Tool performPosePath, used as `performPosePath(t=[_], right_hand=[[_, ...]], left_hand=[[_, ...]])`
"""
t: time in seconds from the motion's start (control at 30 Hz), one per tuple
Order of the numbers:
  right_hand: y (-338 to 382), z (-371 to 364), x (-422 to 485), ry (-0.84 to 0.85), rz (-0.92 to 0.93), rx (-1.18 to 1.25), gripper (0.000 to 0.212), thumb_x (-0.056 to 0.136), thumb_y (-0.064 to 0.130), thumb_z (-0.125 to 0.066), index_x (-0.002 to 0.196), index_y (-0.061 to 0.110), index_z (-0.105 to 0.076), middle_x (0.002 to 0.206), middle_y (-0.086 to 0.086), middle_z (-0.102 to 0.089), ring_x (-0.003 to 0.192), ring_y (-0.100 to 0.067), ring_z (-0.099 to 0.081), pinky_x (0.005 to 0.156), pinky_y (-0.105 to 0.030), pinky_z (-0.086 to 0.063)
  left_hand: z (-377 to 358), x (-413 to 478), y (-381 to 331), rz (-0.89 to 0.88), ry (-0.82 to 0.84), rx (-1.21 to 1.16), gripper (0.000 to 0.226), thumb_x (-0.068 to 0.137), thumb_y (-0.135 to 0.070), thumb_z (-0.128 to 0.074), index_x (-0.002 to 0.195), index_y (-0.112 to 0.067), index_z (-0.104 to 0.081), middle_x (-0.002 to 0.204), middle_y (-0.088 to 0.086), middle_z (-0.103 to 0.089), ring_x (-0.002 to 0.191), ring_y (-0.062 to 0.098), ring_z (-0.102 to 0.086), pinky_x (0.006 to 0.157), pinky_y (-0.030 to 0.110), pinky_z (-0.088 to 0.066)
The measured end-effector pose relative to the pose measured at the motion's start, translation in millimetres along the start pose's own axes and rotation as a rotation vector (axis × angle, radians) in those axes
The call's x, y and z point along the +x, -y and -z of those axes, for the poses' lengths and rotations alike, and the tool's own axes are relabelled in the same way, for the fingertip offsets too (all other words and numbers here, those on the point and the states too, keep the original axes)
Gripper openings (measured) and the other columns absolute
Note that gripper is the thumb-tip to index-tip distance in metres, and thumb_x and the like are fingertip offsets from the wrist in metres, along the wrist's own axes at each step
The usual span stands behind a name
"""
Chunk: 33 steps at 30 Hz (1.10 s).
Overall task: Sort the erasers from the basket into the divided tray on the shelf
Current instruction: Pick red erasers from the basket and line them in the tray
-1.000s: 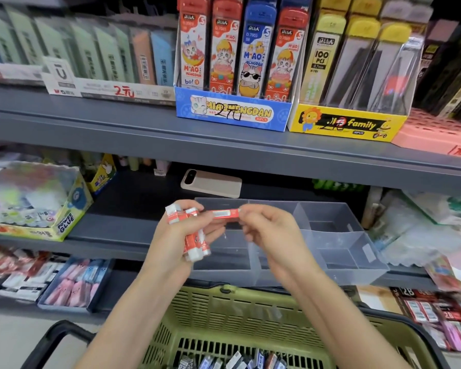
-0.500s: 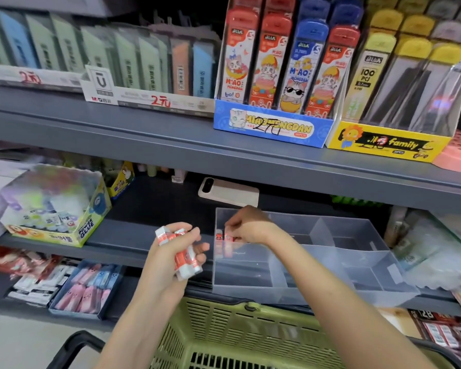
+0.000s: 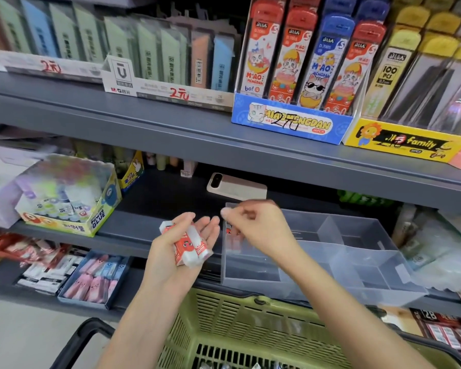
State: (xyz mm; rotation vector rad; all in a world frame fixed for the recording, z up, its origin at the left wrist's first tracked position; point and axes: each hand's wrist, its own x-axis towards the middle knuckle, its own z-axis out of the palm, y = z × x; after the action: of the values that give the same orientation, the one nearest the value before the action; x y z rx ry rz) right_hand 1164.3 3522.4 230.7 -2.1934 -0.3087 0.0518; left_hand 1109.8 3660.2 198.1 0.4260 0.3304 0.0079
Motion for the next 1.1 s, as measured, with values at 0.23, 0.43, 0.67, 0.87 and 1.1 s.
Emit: performPosePath(t=[0.23, 0.43, 0.67, 0.87, 1.1], right_hand=[[30, -17, -46, 0.173, -0.052, 0.202, 0.016, 0.082, 0.026, -0.07, 0.067, 0.027, -0.063, 0.056, 0.006, -0.062, 0.047, -0.004, -0.057, 0.044, -0.02, -0.046], [-17, 54, -48, -0.143, -0.197, 0.283, 0.014, 0.072, 0.028, -0.075, 0.062, 0.018, -0.072, 0.059, 0.001, -0.068, 0.052, -0.004, -0.056, 0.049, -0.022, -0.04], [-78, 104, 10, 0.042, -0.537, -0.616, 0.06, 0.068, 0.071, -0.059, 0.068, 0.012, -0.071, 0.073, -0.001, -0.071, 0.074, -0.018, -0.066, 0.075, -0.028, -0.052], [-93, 79, 31, 0.09, -0.572, -0.771, 0.042, 0.069, 0.058, -0.065, 0.074, 0.017, -0.06, 0.08, 0.005, -0.064, 0.068, -0.017, -0.056, 0.061, -0.023, -0.041], [-107, 75, 36, 0.281, -0.486, -0.603, 0.018, 0.085, 0.023, -0.057, 0.09, 0.008, -0.066, 0.092, -0.007, -0.065, 0.082, -0.023, -0.062, 0.069, -0.026, -0.048]], left_hand=[[0, -3, 4, -0.042, 0.119, 0.063, 0.02, 0.076, -0.015, -0.057, 0.095, -0.009, -0.058, 0.106, 0.02, -0.07, 0.105, 0.031, -0.066, 0.08, 0.048, -0.056], [-8, -8, 12, 0.034, 0.06, 0.074, 0.023, 0.069, -0.013, -0.067, 0.09, -0.008, -0.059, 0.077, 0.012, -0.067, 0.067, 0.022, -0.068, 0.056, 0.03, -0.056], [-31, -6, 28, 0.257, 0.038, 0.274, 0.027, 0.067, -0.034, -0.073, 0.075, -0.01, -0.064, 0.066, 0.007, -0.055, 0.052, 0.013, -0.05, 0.039, 0.019, -0.041], [-41, -3, 33, 0.31, 0.009, 0.176, 0.018, 0.068, -0.012, -0.066, 0.081, 0.001, -0.065, 0.08, 0.016, -0.059, 0.065, 0.023, -0.057, 0.055, 0.029, -0.052], [-45, -2, 41, 0.289, -0.013, 0.239, 0.015, 0.069, 0.002, -0.058, 0.082, 0.004, -0.065, 0.071, 0.019, -0.063, 0.062, 0.03, -0.067, 0.066, 0.045, -0.059]])
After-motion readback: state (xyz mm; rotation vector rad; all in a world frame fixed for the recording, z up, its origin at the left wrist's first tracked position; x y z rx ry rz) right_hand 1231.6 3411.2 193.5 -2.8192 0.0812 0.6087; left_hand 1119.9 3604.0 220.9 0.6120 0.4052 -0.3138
